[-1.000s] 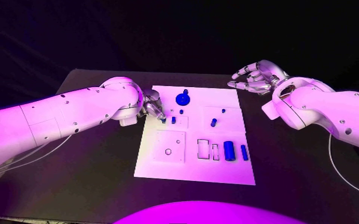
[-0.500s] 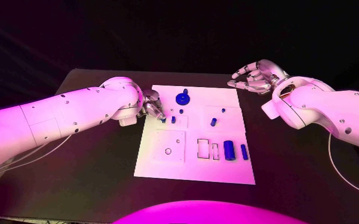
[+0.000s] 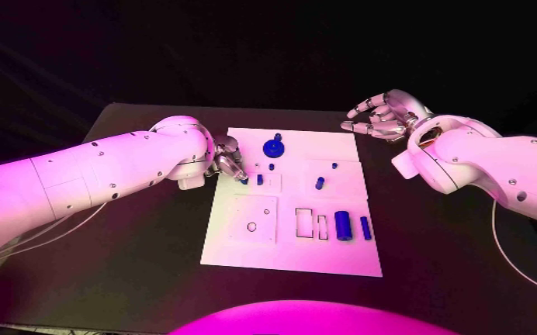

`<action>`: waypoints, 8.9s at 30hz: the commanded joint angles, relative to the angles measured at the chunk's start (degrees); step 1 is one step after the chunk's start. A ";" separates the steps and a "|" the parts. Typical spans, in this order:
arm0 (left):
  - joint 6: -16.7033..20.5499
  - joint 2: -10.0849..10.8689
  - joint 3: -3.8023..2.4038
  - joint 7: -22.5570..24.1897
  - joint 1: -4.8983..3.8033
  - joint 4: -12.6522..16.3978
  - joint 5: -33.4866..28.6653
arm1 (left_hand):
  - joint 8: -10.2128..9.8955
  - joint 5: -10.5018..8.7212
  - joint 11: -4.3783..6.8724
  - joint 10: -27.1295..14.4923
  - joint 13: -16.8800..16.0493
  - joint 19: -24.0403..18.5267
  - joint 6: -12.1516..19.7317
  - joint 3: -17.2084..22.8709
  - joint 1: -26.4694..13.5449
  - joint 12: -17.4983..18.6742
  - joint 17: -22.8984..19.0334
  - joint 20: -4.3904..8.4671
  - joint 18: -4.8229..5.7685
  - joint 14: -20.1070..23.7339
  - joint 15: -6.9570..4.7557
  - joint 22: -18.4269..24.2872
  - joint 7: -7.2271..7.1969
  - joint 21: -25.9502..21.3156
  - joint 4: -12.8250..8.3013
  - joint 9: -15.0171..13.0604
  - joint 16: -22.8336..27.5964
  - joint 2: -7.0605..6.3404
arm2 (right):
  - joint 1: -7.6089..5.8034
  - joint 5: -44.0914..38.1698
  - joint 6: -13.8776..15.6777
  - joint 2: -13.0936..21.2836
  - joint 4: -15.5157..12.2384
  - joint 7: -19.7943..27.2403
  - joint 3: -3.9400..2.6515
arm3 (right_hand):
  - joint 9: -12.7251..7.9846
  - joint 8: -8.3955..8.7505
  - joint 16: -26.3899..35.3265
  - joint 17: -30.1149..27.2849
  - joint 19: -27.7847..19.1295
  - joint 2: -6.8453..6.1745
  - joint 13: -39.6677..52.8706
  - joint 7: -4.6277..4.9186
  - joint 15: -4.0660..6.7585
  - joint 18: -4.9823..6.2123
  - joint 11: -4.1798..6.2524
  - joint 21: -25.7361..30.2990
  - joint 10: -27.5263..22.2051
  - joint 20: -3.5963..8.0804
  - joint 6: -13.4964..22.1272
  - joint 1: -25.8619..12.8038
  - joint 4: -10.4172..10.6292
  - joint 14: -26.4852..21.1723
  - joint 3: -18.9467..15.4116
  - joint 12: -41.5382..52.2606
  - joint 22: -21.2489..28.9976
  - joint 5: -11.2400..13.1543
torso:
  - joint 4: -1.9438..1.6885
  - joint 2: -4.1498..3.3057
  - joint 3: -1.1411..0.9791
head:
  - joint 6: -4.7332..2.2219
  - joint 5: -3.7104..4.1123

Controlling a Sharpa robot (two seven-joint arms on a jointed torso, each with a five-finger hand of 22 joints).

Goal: Assemble the parts on the task board

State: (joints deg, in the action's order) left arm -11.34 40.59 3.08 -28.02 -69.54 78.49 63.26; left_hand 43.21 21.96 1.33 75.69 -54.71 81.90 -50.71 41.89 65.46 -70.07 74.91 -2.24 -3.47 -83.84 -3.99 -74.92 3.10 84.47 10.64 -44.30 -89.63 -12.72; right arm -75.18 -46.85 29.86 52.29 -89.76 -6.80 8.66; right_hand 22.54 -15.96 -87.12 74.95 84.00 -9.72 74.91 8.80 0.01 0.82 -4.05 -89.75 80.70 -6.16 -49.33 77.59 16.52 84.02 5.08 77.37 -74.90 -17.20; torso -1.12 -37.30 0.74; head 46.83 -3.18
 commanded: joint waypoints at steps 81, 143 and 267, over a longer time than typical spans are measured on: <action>0.70 -1.43 -0.02 -0.79 0.24 -2.05 -1.95 | -3.82 -2.74 1.15 2.76 -4.91 1.05 -4.92 -16.72 -5.13 -1.09 15.09 1.02 0.83 -6.16 -1.27 -3.86 -1.78 0.03 4.56 0.51 -0.37 -0.60 | 0.03 -0.45 -0.40 0.16 -0.21 0.72 -0.01 | -0.12 -0.59 0.30 7.11 5.86 0.46 4.09 -0.10 0.28 -0.75 0.14 0.01 -0.44 0.40 0.64 -0.18 0.07 4.18 0.00 -0.34 -14.96 -0.29 | -0.02 0.03 0.01 | 0.24 0.63; 11.34 -7.50 0.89 26.53 0.43 -6.32 19.56 | -10.99 -6.95 -7.74 -30.65 38.11 -20.97 10.01 -16.07 17.42 30.04 -17.64 -5.76 -5.81 10.43 6.41 27.73 6.57 -23.24 1.85 20.80 13.88 -3.45 | 0.03 -0.27 2.69 -0.02 0.56 4.96 0.02 | -0.76 -3.35 14.25 -13.28 -5.46 -0.40 -29.60 -0.07 0.45 4.60 0.19 25.01 -20.52 0.71 2.95 0.52 0.07 -2.26 2.43 -36.17 -1.91 -0.86 | 0.07 -0.11 0.04 | -0.66 1.34; 9.94 -4.11 -2.58 24.73 2.21 -8.16 15.44 | -19.62 -7.15 -5.08 -13.73 45.71 -11.19 -4.76 -8.19 15.39 44.08 -12.34 -3.72 -2.89 3.58 3.96 11.46 4.31 -10.51 -4.84 24.29 7.79 -0.71 | 0.03 1.16 2.56 -0.27 0.71 6.11 0.05 | -1.69 -5.22 38.93 -36.33 -15.06 -1.34 -44.65 0.52 -0.19 9.66 -0.56 62.65 -20.74 0.07 3.35 0.03 -0.02 -10.37 5.78 -45.62 21.05 -1.06 | 0.00 -0.05 -0.01 | -1.00 0.95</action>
State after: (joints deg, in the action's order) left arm -0.28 36.63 0.51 -2.95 -67.28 70.30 77.29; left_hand 23.74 14.93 -3.70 61.46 -9.08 70.33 -55.12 33.67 80.99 -26.16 62.66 -5.83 -7.05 -79.96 -0.09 -63.43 7.26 73.61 6.08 -19.91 -81.63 -13.79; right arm -75.17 -45.47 33.08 52.05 -88.97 -1.19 8.72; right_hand 20.93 -20.84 -48.51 38.66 68.95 -10.50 30.31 9.09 -0.21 9.75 -4.61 -27.28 59.58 -6.26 -45.74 77.76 16.52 73.18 10.63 32.04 -53.90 -18.09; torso -1.10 -37.39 0.74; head 45.79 -2.29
